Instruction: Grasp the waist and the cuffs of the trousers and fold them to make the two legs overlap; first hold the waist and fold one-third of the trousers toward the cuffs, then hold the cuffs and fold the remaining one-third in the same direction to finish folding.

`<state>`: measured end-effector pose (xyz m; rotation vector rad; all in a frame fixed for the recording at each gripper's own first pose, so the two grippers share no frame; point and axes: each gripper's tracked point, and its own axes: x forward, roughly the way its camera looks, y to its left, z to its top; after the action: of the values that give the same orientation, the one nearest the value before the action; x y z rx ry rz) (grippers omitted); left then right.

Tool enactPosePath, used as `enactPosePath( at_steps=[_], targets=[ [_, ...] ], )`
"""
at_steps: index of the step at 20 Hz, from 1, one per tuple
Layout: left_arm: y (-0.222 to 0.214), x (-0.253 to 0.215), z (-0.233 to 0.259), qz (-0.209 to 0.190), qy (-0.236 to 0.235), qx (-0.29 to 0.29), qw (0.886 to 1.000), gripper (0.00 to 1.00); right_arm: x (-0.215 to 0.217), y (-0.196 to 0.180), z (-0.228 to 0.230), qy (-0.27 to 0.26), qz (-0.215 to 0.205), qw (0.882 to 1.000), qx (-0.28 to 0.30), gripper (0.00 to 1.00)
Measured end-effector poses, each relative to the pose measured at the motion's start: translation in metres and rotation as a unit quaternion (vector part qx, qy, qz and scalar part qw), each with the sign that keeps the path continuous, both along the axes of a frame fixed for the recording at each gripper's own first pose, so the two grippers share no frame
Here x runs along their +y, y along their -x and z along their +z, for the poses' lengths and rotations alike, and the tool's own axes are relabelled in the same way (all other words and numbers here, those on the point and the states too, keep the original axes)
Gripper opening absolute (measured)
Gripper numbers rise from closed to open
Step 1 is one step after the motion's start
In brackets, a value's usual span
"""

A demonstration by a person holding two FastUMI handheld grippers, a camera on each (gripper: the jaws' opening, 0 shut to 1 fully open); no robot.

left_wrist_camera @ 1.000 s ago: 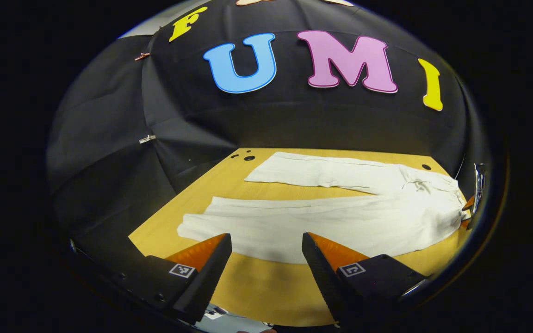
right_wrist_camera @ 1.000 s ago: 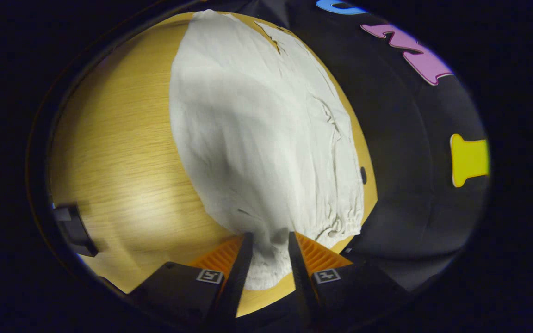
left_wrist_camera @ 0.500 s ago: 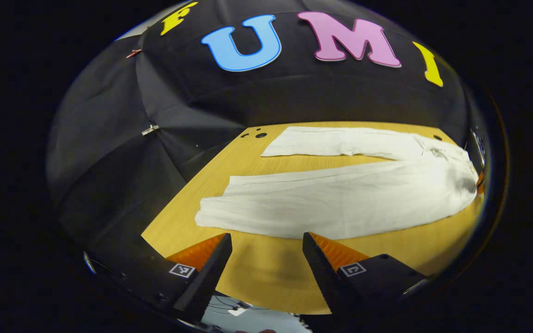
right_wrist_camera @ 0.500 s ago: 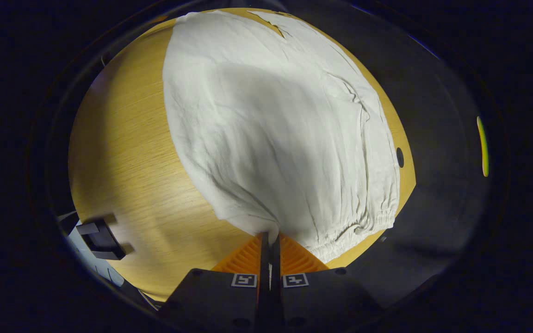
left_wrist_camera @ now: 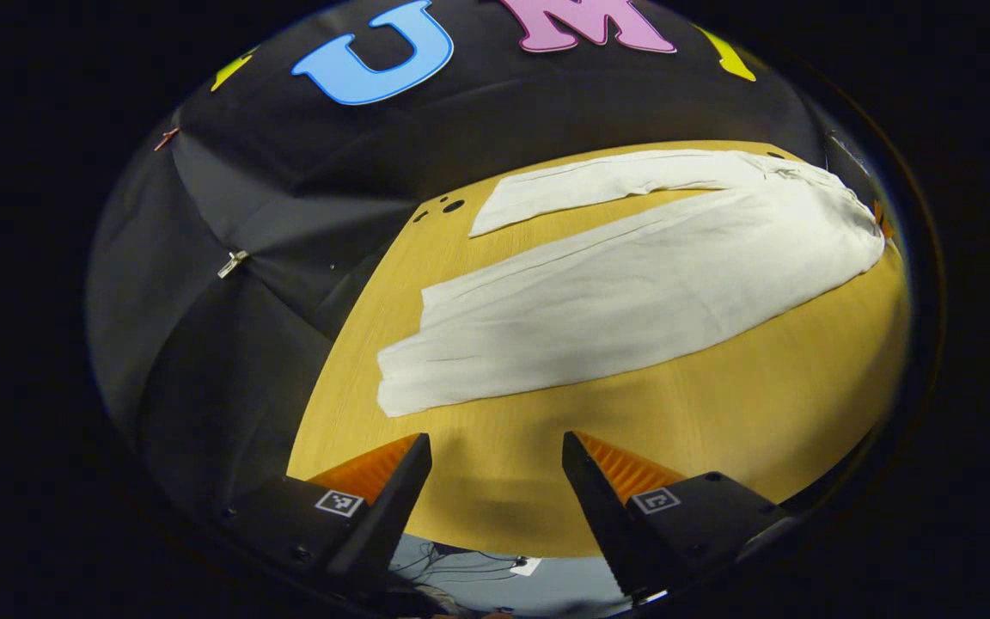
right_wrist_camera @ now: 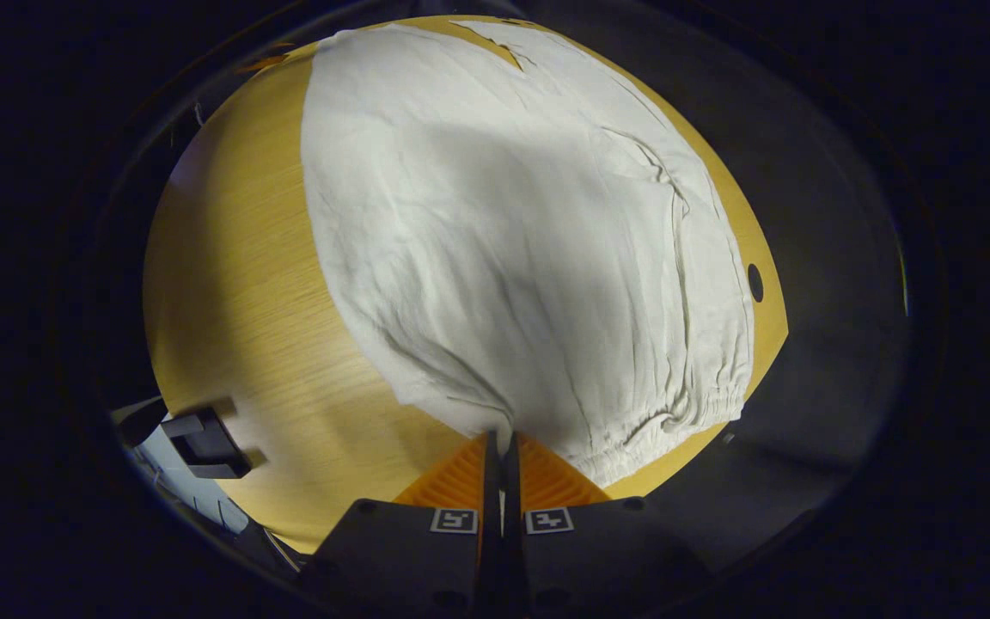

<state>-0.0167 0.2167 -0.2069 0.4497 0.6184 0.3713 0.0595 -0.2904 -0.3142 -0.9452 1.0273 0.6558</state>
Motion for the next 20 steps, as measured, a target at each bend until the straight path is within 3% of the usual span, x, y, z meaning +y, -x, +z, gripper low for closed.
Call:
enactPosePath(
  at_steps=[3,6,9,12,15,17,18,19,20],
  targets=[
    [-0.009,0.032,0.007,-0.019,-0.06,0.026,0.998,0.97,-0.001,0.001,0.006,0.001,0.0,1.0,-0.012,0.05],
    [-0.03,0.043,0.01,-0.088,-0.124,0.08,0.985,0.97,-0.002,0.0,0.013,0.0,-0.006,1.0,-0.026,0.05],
    [-0.048,0.057,0.006,-0.145,-0.195,0.131,0.961,0.97,-0.002,-0.001,0.021,-0.004,-0.013,0.999,-0.041,0.06],
    [-0.066,0.06,0.001,-0.19,-0.234,0.167,0.939,0.95,-0.003,0.0,0.029,-0.001,-0.017,0.998,-0.056,0.05],
    [-0.088,0.057,-0.002,-0.247,-0.294,0.204,0.901,0.89,-0.007,-0.004,0.036,0.001,-0.023,0.997,-0.076,0.06],
    [-0.096,0.055,-0.008,-0.272,-0.333,0.23,0.873,0.72,-0.011,-0.007,0.037,0.003,-0.033,0.996,-0.088,0.05],
    [-0.1,0.053,-0.013,-0.281,-0.35,0.242,0.86,0.56,-0.011,-0.008,0.04,0.001,-0.037,0.995,-0.093,0.05],
    [-0.105,0.052,-0.015,-0.288,-0.361,0.247,0.852,0.43,-0.011,-0.01,0.042,0.001,-0.041,0.994,-0.1,0.06],
    [-0.104,0.051,-0.015,-0.29,-0.36,0.249,0.851,0.3,-0.011,-0.011,0.044,-0.001,-0.047,0.993,-0.107,0.05]
  ],
)
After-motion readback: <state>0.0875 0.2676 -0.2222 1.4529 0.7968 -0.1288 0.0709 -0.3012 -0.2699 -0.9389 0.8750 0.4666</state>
